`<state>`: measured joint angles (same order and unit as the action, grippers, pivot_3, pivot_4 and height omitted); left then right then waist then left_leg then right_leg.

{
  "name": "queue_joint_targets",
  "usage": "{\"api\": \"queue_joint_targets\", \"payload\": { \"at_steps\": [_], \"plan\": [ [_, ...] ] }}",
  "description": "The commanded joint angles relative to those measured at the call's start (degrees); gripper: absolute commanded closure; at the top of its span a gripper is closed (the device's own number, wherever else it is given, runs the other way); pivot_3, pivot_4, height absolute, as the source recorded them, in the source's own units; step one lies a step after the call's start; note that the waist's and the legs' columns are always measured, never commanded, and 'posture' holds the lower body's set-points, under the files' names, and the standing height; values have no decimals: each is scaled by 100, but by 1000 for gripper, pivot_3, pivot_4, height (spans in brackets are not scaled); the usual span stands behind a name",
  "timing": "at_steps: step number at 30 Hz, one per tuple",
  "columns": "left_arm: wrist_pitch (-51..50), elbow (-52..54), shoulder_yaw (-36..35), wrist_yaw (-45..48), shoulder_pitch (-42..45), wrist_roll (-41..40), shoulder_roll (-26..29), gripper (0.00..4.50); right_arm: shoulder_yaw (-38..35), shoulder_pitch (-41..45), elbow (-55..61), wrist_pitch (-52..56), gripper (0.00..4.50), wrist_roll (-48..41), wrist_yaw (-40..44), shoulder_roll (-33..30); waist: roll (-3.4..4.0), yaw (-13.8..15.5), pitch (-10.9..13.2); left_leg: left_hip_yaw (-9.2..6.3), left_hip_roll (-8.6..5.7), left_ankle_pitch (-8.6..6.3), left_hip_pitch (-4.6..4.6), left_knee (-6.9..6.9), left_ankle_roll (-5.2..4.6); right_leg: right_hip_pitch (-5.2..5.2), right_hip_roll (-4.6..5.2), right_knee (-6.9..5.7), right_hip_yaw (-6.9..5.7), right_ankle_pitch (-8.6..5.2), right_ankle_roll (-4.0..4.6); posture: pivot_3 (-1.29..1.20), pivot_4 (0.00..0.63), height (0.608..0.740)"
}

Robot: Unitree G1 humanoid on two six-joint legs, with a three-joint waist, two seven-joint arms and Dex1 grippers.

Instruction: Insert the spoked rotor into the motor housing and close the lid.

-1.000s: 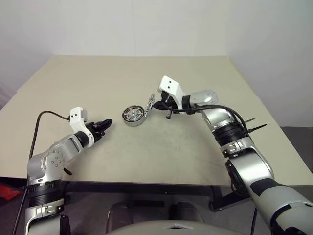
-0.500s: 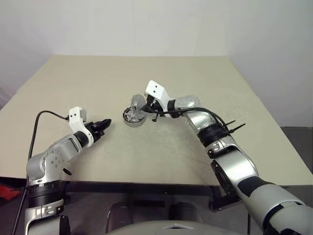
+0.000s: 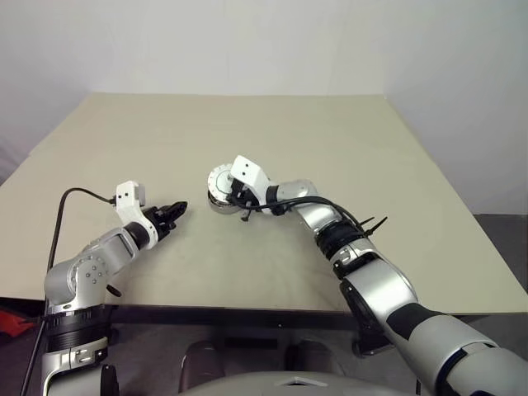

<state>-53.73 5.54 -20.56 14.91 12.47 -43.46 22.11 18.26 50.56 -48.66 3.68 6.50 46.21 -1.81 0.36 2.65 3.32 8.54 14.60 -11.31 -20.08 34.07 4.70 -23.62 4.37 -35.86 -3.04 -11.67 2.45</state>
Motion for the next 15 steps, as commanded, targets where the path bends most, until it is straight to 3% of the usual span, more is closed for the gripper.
{"api": "queue_joint_targets", "payload": {
  "at_steps": [1, 11, 15],
  "plan": [
    [75, 221, -76, 15, 76, -10, 59, 2517, -6, -99, 113, 67, 4454, 11, -15, 18, 0, 0, 0, 0, 0, 0, 3, 0, 0, 3, 0, 0, 0, 0, 0, 0, 0, 740],
    [99, 211, -81, 32, 57, -9, 41, 2517, -245, -438, 2182, 1096, 4454, -718, 1083, -570, -1, 27, 0, -4, -1, -2, 18, 0, -2, 32, 0, 11, -2, 0, -1, 0, 0, 740],
    [108, 185, -29, 49, 95, 1, 17, 2517, -607, -61, 2113, 1020, 4454, -914, 648, -479, -1, -5, 0, -3, 1, -1, 21, -3, -1, 31, -1, 9, -2, 0, -1, 0, 0, 740]
  ]
}}
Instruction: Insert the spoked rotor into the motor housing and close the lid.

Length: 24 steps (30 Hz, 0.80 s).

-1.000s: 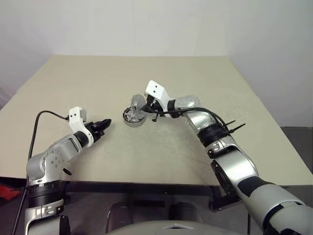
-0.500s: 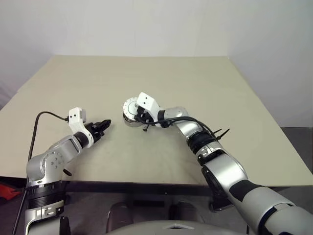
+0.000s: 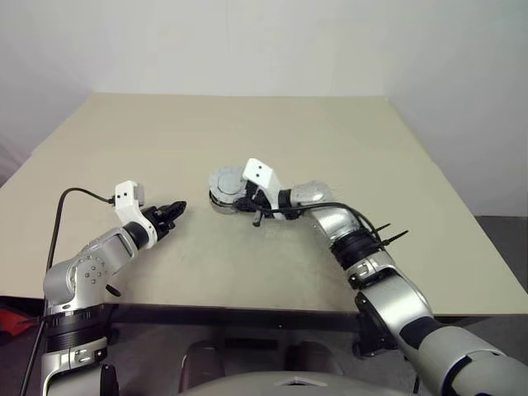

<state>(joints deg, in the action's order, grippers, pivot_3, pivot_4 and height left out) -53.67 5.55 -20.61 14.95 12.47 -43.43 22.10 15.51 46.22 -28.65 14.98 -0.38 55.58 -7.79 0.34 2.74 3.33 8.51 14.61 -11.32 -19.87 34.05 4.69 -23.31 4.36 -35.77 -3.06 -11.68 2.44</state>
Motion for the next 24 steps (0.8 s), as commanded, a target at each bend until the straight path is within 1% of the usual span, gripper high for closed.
{"api": "queue_joint_targets", "payload": {
  "at_steps": [1, 5, 9, 13, 21, 24],
  "plan": [
    [107, 172, -8, 52, 107, 6, 14, 2517, -419, 495, -68, -216, 4454, -249, -415, 185, 0, -20, 0, 0, 0, 0, 0, 0, 1, 0, 0, -1, 0, 0, 0, 0, 0, 740],
    [127, 110, 46, 82, 171, 36, 18, 2517, -490, 956, -1263, -838, 4454, -86, -780, 450, 0, -18, 0, 0, 0, 1, 5, -1, 1, -1, 0, -1, 0, 0, 0, 0, 0, 740],
    [130, 82, 54, 110, 219, 57, 39, 2517, -525, 1344, -2409, -1393, 4454, -7, -1007, 750, 2, -14, 1, 0, -1, -1, -9, -2, 0, -10, 1, 4, -2, 0, 1, 0, 0, 740],
    [108, 177, 7, 106, 164, 51, 40, 2517, -554, 1563, -3308, -1836, 4454, 109, -1266, 994, 4, -23, 2, 0, -1, -1, -23, -2, 0, -25, 1, 6, -3, 0, 1, 0, 0, 740],
    [76, 414, -112, 32, -66, 2, 8, 2517, -650, 1610, -3894, -2120, 4454, 173, -1408, 1127, 5, -22, 3, 0, 0, -2, -22, -4, 0, -25, 1, 3, -3, -1, 2, 0, 0, 740],
    [63, 473, -125, 4, -101, -10, -13, 2517, -705, 1528, -4077, -2107, 4454, 237, -1641, 1169, 5, -22, 3, 1, 1, -2, -19, -4, 1, -25, 1, 0, -3, 0, 2, 0, 0, 740]
  ]
}}
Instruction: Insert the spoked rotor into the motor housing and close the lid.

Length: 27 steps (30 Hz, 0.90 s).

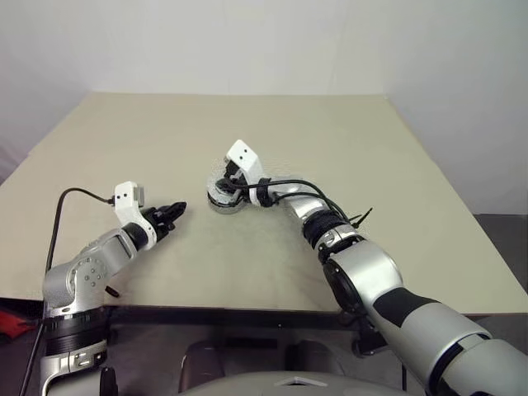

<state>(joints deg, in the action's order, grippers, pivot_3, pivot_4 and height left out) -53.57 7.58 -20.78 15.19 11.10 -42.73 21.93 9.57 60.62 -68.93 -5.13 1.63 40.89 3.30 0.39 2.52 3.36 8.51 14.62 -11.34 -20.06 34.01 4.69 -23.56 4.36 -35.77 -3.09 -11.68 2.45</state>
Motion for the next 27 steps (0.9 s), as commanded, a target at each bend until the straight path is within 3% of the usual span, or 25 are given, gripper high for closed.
{"api": "queue_joint_targets", "payload": {
  "at_steps": [1, 18, 27],
  "plan": [
    [49, 288, -109, -32, 27, -85, -3, 2517, -127, 72, -89, -90, 4454, 51, -236, 70, 0, 0, 0, 0, 0, 0, 0, 0, 0, 0, 0, 0, 0, 0, 0, 0, 0, 740],
    [47, 221, -120, -92, 174, -70, 15, 2517, -74, -277, -192, 137, 4454, 329, -700, 6, 0, 4, 0, 0, -1, 0, 9, 0, 0, 12, 0, 1, 0, 0, 0, 0, 0, 740],
    [85, 137, -260, -92, 218, -60, 109, 2517, 228, -820, -78, 293, 4454, 656, -741, -55, 10, 4, -16, 0, -3, -1, 65, -1, 1, 64, 1, 1, 3, -7, -11, 0, 0, 740]
  ]
}}
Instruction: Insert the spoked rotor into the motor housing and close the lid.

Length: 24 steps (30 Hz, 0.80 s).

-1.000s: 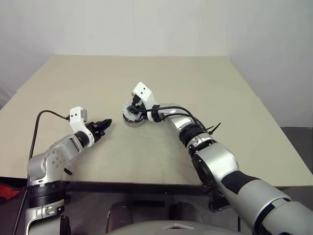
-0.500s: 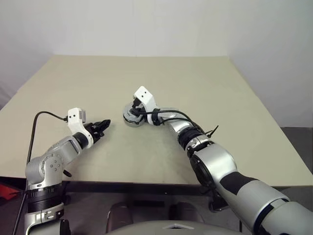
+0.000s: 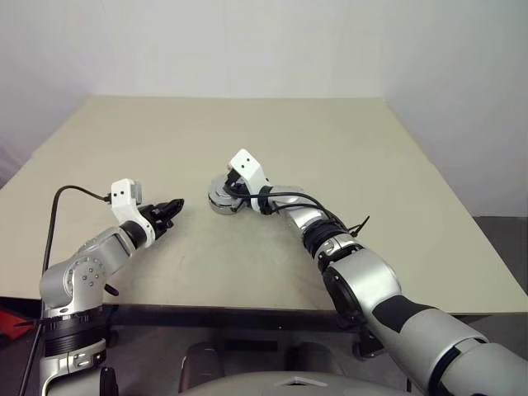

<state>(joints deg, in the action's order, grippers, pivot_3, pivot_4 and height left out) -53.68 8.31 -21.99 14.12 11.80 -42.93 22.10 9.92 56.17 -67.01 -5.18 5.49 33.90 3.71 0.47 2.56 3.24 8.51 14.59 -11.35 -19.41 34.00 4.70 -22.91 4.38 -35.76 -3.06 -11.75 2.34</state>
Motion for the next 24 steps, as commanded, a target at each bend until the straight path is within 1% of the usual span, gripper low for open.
{"api": "queue_joint_targets", "payload": {
  "at_steps": [1, 3, 5, 8, 10, 14, 15, 16, 17, 18, 21, 24],
  "plan": [
    [95, 58, -146, 20, 151, -35, 98, 2517, 227, -445, -233, 234, 4454, 310, -45, -112, 6, 0, -9, 0, -1, 0, 8, 0, 0, 9, 0, 0, 0, -7, -12, 0, 0, 740],
    [102, 51, -150, 23, 152, -28, 98, 2517, 231, -510, -138, 87, 4454, 328, -16, -142, 12, 0, -21, 0, -3, -1, 28, -2, 0, 28, 1, 3, 2, -18, -31, 0, 0, 740],
    [107, 45, -150, 23, 153, -21, 97, 2517, 203, -511, -61, -2, 4454, 308, 28, -163, 12, 0, -23, 0, -4, -1, 33, -2, -1, 31, 1, 3, 3, -19, -33, 0, 0, 740],
    [121, 21, -138, 31, 168, -4, 89, 2517, 107, -269, 120, -223, 4454, 159, 372, -249, 14, -3, -22, 0, -4, -1, 31, -2, 0, 28, 1, 4, 3, -20, -34, 0, 0, 740],
    [146, -11, -113, 45, 183, 19, 78, 2517, -44, -66, 222, -377, 4454, 6, 445, -266, 15, -4, -20, 0, -4, -1, 27, -2, -1, 22, 0, 4, 3, -20, -34, 0, 0, 740],
    [195, -52, -48, 63, 202, 67, 36, 2517, -175, 233, 251, -752, 4454, -45, 432, -268, 17, -15, -17, 0, -2, 0, -20, -2, 1, -27, -1, 2, 3, -18, -30, 0, 0, 740],
    [205, -53, -31, 68, 203, 74, 34, 2517, -219, 274, 218, -795, 4454, -75, 440, -260, 17, -16, -17, 0, -1, 1, -39, -2, 2, -46, -1, 0, 3, 1, 1, 0, 0, 740],
    [213, -55, -22, 72, 203, 77, 35, 2517, -257, 299, 187, -826, 4454, -102, 453, -253, 17, -18, -17, 0, 1, 2, -50, -2, 2, -54, -1, -1, 1, 6, 8, 0, 0, 740],
    [217, -56, -18, 76, 203, 78, 39, 2517, -263, 314, 160, -859, 4063, -99, 448, -256, 17, -19, -17, 0, 2, 0, -58, -8, 1, -62, -3, 4, 0, 6, 10, 0, 0, 740],
    [222, -57, -16, 83, 201, 80, 46, 2517, -256, 326, 135, -906, 3841, -80, 444, -259, 15, -19, -18, 1, 1, 0, -67, -17, 1, -73, -4, 9, -1, 5, 11, 0, 0, 740],
    [221, -41, -20, 95, 186, 80, 68, 2517, -286, 352, 107, -1034, 2913, -63, 376, -247, 14, -12, -19, 7, -4, 1, -81, -52, 3, -95, -3, 26, -2, -2, 20, 0, 0, 740],
    [207, -34, -39, 103, 171, 72, 103, 2517, -332, 368, 84, -1035, 1862, -106, 402, -207, 14, -14, -18, 9, -5, 6, -84, -76, 11, -106, -5, 30, -4, -6, 25, 0, 0, 740]
  ]
}}
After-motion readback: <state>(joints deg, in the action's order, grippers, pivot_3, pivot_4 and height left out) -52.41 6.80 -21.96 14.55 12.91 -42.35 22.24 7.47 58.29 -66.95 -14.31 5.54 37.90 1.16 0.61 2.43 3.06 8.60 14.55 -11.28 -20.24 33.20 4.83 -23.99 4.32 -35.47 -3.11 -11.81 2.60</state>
